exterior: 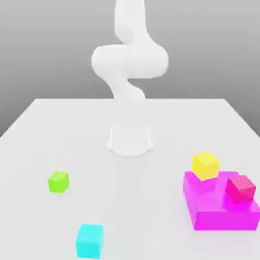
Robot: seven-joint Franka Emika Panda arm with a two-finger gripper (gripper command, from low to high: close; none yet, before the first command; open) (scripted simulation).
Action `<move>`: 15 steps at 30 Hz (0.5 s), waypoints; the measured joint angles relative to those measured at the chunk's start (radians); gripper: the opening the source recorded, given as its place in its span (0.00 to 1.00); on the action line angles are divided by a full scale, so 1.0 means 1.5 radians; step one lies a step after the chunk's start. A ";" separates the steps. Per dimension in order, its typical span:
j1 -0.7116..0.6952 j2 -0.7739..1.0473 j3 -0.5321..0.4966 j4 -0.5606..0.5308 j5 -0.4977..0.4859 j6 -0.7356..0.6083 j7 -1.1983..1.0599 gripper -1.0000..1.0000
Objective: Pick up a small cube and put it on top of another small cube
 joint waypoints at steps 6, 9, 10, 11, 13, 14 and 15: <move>0.006 0.149 -0.032 -0.028 0.016 0.061 -0.028 0.50; 0.007 0.222 -0.045 -0.042 0.026 0.091 -0.043 0.50; 0.006 0.246 -0.049 -0.046 0.029 0.100 -0.049 0.50; 0.006 0.270 -0.053 -0.051 0.032 0.110 -0.054 0.50; 0.005 0.318 -0.060 -0.060 0.039 0.130 -0.064 0.50; 0.003 0.343 -0.063 -0.064 0.042 0.140 -0.069 0.50; 0.002 0.367 -0.067 -0.069 0.045 0.150 -0.074 0.50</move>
